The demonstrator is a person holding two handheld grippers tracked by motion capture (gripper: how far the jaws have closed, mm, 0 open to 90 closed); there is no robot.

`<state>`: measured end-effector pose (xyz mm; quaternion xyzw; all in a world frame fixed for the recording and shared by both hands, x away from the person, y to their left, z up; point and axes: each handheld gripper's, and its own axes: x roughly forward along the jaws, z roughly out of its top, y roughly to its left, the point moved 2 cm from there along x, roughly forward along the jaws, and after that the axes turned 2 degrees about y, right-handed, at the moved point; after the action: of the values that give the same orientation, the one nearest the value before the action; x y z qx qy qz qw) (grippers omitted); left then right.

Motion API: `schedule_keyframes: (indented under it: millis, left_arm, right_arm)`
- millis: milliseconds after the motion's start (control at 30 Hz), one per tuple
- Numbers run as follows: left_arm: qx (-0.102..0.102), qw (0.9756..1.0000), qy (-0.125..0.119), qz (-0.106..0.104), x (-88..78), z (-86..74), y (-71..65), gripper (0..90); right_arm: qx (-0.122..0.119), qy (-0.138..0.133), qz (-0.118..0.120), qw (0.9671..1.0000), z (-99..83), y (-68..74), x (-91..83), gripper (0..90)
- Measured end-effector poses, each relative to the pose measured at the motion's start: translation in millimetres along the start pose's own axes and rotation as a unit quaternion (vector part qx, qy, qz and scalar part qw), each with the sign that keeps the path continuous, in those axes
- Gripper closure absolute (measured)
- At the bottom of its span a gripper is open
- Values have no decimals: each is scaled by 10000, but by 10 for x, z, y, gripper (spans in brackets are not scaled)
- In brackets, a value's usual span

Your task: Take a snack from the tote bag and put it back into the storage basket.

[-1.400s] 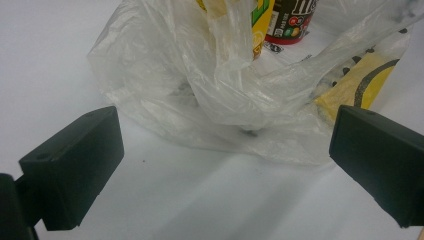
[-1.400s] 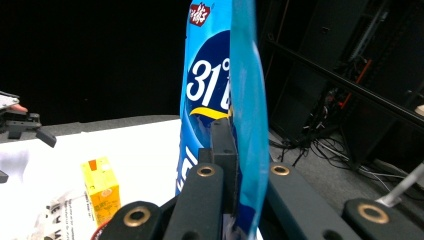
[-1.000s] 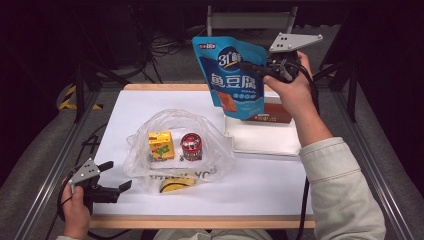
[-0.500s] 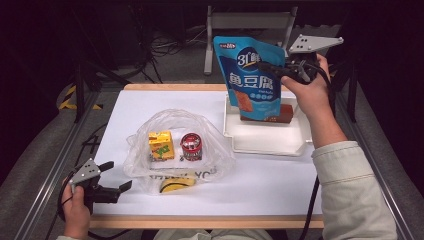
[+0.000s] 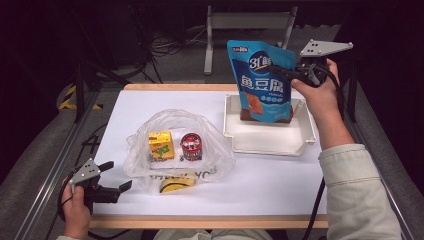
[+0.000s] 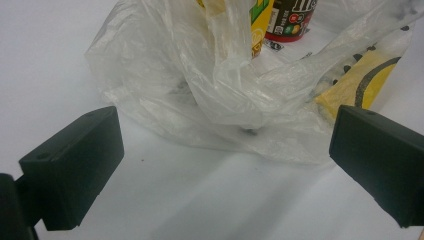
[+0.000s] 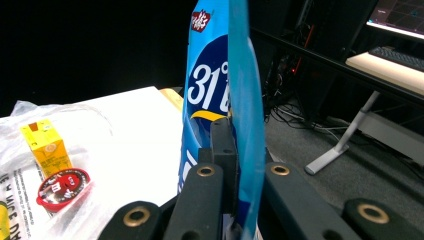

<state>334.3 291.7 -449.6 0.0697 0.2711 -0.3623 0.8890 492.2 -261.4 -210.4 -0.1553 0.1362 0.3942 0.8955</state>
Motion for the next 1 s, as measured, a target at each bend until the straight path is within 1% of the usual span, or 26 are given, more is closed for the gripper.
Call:
schedule_keyframes:
  millis: [100, 367, 600, 1000]
  left_arm:
    - [-5, 10000, 19, 4, 1, -1, -2, 15]
    - [2, 10000, 3, 5, 0, -1, 1, 15]
    - [1, 10000, 12, 9, -3, 0, 2, 15]
    - [-2, 10000, 32, -15, 0, -2, 0, 15]
  right_arm:
    - [28, 21, -5, 10000, -71, -38, 5, 898]
    - [99, 110, 1, 9999, -205, -88, 43, 897]
    - [158, 176, 38, 9997, -311, -111, 76, 898]
    - [190, 279, 53, 9994, -473, -129, 142, 897]
